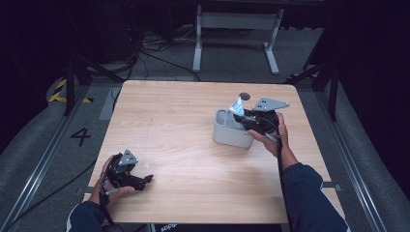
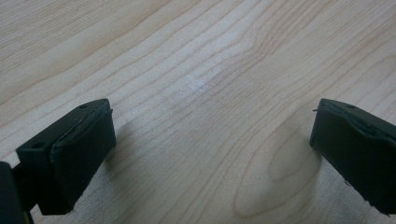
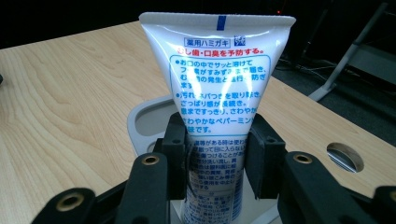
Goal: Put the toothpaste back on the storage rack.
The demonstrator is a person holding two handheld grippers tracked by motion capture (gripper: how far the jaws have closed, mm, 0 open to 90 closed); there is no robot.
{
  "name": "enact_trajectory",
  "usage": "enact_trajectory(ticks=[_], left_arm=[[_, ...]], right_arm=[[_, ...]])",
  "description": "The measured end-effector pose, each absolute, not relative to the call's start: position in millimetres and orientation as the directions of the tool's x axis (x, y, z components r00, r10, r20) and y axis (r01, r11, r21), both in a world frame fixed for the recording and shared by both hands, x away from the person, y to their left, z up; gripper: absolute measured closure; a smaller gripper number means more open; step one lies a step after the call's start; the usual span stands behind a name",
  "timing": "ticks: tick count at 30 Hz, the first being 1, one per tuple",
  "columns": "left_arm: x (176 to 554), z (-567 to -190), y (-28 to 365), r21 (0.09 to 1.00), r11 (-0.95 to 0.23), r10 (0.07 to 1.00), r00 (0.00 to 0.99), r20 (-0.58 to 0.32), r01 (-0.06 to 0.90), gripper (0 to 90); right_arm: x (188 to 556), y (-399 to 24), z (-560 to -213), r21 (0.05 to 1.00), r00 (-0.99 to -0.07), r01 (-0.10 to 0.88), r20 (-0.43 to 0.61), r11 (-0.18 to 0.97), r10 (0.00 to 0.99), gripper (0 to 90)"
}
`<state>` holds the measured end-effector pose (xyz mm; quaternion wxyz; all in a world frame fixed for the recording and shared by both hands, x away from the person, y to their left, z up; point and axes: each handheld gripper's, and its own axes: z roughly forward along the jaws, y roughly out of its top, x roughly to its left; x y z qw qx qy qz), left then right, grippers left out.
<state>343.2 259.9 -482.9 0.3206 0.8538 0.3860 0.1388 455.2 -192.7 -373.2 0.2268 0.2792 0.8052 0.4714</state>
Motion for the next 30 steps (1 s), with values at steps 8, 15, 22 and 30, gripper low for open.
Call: enact_trajectory(ticks=[8, 15, 22, 30], left_arm=[[343.5, -482.7, 260.2, 0.655, -0.502, 0.746, 0.666, -0.003, 0.565, 0.7], [343.5, -482.7, 260.2, 0.655, -0.501, 0.746, 0.666, -0.004, 0.565, 0.7], [342.9, -483.0, 259.7, 0.653, -0.494, 0.749, 0.663, -0.016, 0.574, 0.6], [342.8, -482.9, 259.7, 0.652, -0.494, 0.749, 0.662, -0.017, 0.575, 0.6]], right_arm=[[454.4, -195.1, -377.7, 0.877, -0.751, 0.243, -0.1, 0.415, 0.652, 65.4], [454.1, -195.9, -382.0, 0.865, -0.753, 0.26, -0.097, 0.429, 0.651, 65.2], [454.8, -197.2, -384.8, 0.859, -0.757, 0.274, -0.085, 0.432, 0.648, 65.2], [454.3, -195.7, -383.7, 0.853, -0.755, 0.281, -0.087, 0.44, 0.65, 64.7]])
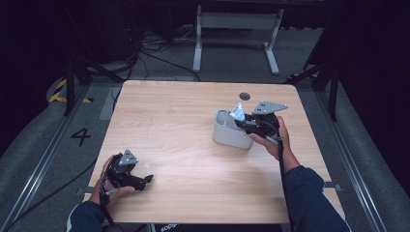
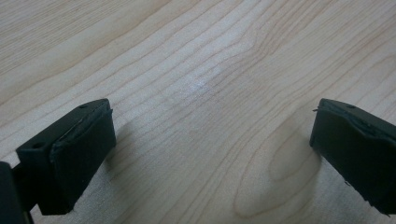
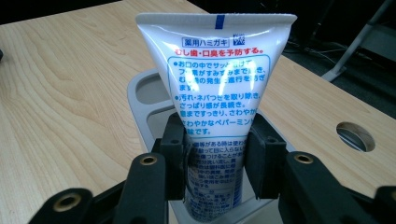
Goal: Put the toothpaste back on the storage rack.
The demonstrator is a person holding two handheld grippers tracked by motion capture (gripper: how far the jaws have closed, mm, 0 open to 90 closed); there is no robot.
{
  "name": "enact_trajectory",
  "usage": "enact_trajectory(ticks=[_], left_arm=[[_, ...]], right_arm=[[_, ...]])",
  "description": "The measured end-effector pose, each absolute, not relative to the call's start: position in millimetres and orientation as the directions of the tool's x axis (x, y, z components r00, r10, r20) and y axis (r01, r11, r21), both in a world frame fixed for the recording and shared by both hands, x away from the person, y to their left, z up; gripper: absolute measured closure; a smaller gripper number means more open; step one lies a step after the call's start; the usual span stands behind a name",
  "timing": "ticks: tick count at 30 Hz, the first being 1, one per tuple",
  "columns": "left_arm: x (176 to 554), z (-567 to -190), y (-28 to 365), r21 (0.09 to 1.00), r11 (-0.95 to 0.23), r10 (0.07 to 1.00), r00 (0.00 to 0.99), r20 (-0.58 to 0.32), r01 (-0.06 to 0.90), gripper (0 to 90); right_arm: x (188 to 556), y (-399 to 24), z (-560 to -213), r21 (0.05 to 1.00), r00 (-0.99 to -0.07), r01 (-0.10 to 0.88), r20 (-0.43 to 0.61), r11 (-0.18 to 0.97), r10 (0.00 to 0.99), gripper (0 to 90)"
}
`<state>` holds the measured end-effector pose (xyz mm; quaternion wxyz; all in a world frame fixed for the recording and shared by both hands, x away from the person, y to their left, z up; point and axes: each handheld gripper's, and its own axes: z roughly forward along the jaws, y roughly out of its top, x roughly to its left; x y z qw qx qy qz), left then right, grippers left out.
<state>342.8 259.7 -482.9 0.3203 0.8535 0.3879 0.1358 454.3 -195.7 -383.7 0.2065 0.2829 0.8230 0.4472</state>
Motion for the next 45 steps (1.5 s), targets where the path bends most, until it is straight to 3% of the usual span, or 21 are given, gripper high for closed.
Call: enact_trajectory(ticks=[19, 33, 45], left_arm=[[343.7, -482.6, 260.4, 0.655, -0.505, 0.745, 0.667, 0.0, 0.563, 0.6], [343.2, -482.9, 259.7, 0.652, -0.498, 0.745, 0.667, -0.016, 0.572, 0.6], [343.2, -483.0, 259.7, 0.652, -0.498, 0.745, 0.667, -0.015, 0.572, 0.6]], right_arm=[[450.4, -192.4, -376.6, 0.839, -0.774, 0.303, -0.06, 0.452, 0.631, 62.1], [443.8, -191.1, -368.1, 0.849, -0.773, 0.282, -0.076, 0.447, 0.63, 56.1], [429.6, -193.4, -358.8, 0.847, -0.757, 0.259, -0.12, 0.464, 0.642, 45.9]])
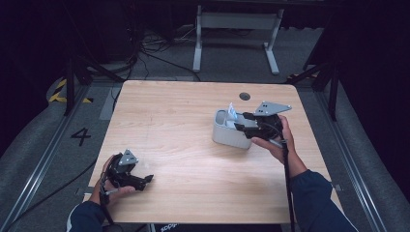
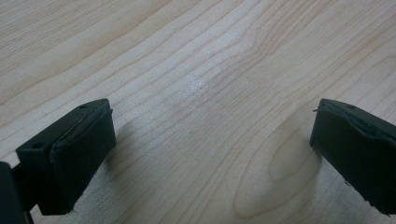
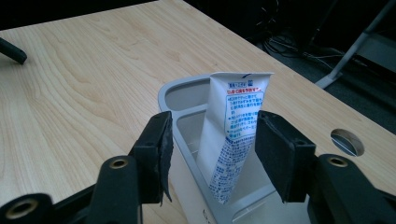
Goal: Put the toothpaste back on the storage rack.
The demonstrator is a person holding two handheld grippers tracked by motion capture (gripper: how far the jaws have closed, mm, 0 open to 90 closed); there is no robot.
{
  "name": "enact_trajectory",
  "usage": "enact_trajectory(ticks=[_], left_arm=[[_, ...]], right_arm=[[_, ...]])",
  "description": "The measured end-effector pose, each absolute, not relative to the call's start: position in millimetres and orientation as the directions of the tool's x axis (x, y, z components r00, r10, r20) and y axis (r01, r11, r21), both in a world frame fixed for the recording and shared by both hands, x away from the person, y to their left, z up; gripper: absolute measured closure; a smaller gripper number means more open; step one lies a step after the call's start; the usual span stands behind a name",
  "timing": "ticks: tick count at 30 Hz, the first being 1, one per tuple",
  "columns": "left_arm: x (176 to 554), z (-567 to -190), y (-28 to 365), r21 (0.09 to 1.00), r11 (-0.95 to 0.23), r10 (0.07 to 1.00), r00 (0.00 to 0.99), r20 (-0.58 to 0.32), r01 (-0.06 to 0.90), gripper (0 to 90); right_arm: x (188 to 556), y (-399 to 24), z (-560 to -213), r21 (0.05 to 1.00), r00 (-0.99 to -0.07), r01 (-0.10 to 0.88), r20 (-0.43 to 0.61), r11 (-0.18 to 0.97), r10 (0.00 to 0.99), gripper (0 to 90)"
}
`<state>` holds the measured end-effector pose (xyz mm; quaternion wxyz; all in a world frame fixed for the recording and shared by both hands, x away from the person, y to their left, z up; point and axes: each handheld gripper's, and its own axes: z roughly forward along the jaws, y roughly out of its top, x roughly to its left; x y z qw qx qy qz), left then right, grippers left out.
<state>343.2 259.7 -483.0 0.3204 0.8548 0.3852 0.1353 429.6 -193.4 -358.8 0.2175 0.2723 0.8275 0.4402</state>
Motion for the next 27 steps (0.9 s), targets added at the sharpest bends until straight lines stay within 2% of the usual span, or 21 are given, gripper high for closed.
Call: enact_trajectory(ticks=[14, 27], left_arm=[[343.1, -483.1, 259.6, 0.653, -0.497, 0.746, 0.666, -0.014, 0.571, 0.6], [343.1, -482.9, 259.7, 0.652, -0.498, 0.745, 0.667, -0.015, 0.572, 0.6]], right_arm=[[412.4, -212.9, -354.8, 0.834, -0.707, 0.25, -0.19, 0.492, 0.681, 35.2], [389.8, -228.8, -354.0, 0.825, -0.7, 0.22, -0.238, 0.521, 0.674, 35.4]])
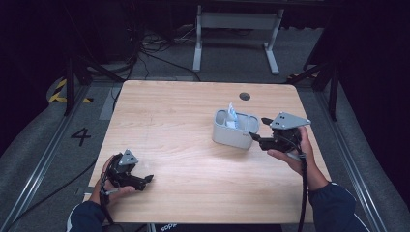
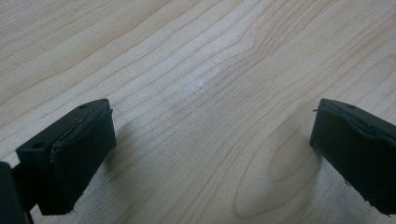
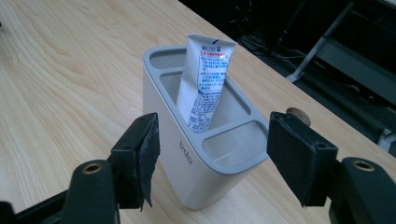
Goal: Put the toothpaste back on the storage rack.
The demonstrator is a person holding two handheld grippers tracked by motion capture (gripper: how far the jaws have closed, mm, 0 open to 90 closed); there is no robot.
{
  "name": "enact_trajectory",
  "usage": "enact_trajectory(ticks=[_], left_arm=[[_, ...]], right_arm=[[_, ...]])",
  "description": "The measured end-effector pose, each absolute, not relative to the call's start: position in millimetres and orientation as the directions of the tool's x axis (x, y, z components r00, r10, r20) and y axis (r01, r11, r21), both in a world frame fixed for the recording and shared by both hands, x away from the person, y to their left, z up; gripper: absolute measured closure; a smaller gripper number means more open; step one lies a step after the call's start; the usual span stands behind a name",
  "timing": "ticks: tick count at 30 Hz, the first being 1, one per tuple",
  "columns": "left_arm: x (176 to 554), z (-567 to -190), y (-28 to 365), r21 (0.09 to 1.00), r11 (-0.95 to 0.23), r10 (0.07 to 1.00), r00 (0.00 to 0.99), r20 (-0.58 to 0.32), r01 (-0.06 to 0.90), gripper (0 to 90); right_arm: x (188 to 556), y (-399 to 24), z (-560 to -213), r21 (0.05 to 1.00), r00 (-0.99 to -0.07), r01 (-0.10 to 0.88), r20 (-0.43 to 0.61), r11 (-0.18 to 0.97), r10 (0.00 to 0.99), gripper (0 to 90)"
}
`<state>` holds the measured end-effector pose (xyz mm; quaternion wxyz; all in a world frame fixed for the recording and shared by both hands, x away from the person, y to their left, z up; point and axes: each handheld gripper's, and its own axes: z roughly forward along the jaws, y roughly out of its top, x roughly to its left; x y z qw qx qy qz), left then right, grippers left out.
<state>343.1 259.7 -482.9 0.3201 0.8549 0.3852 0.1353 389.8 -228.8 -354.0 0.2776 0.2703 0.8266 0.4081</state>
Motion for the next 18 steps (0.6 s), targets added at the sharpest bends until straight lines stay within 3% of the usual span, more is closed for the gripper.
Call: enact_trajectory(ticks=[18], left_arm=[[343.0, -482.9, 259.7, 0.651, -0.497, 0.746, 0.666, -0.016, 0.573, 0.6]], right_arm=[[365.9, -245.9, -380.8, 0.768, -0.701, 0.246, -0.28, 0.591, 0.655, 35.5]])
